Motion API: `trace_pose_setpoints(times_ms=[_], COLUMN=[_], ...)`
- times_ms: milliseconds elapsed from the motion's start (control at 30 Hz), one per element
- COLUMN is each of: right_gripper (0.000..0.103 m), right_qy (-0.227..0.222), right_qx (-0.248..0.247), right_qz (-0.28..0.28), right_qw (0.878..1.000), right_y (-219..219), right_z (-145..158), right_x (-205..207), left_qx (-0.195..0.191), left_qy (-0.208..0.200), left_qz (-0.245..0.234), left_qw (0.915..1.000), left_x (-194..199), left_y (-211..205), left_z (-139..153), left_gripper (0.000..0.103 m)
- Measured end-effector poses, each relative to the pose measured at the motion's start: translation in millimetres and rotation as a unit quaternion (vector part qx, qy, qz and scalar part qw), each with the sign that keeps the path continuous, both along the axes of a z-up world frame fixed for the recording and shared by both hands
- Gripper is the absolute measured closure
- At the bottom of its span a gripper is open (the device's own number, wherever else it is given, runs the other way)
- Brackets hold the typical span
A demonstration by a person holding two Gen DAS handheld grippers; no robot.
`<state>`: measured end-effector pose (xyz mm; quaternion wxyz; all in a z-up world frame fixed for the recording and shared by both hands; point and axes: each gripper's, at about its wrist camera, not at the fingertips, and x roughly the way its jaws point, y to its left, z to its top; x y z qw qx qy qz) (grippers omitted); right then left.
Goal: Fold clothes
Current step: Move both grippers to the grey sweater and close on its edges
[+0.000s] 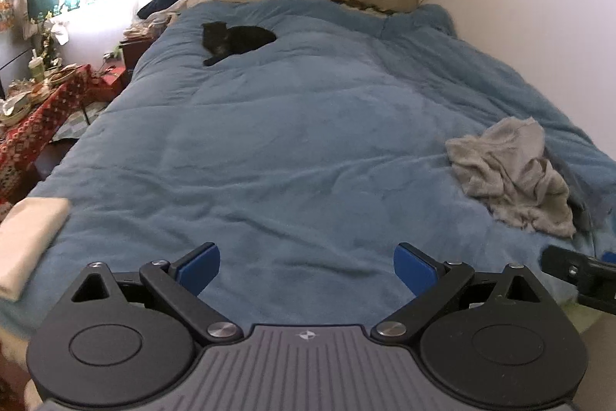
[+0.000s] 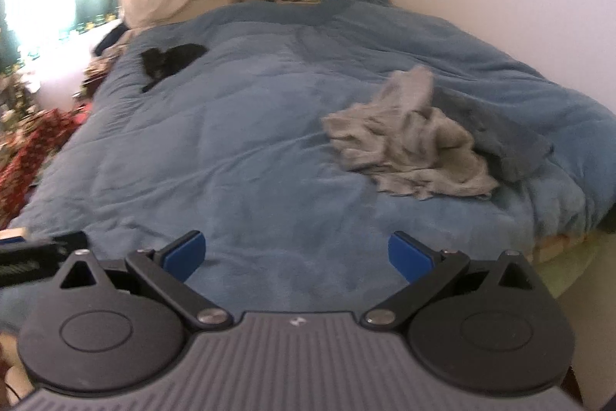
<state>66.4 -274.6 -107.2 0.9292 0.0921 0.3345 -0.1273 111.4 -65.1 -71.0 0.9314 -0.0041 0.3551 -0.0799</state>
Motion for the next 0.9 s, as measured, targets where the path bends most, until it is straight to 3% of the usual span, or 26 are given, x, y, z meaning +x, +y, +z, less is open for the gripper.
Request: trace_pose_setpoints(times_ms=[200,467,600,700,900], right_gripper=[0.001,0.001,0.001,0.001,0.005], right_qy=[-0.024,-0.01,-0.013,-0.015,-0.016], right_qx=[-0.061,-0.085,-0.102,-0.123,-0.133], right_qz=[-0.048,-0.042,-0.04,-0.03,-0.009], right_qw=[0.997,0.995,0.994,0.992,0.991], right_y=[-68.0,-136.2,-161.2,-174.9,-196.2], right_z=[-30.5,-62.3,-78.3,-88.3,-100.9], right_x=[18.3,53.9,78.9,100.7,140.0], left_qx=[0.01,-0.032,-0.007,-0.029,-0.078], left_qy=[-0.041,-0.011,0.005,0.018,0.043], left_qz=[-0.044,-0.14,-0.185,-0.2,-0.227], left_qw=[0.9981,0.9896,0.9827,0.9793,0.9697], left_x=[41.2,99.4,129.5,142.3,167.0], left_y=[-46.7,-119.8,-171.3,-192.4,-230.7], left_z=[-23.5,-59.0,-79.8,-90.5,-109.5], left_gripper=[0.008,0.01,0.016,0.022,0.022])
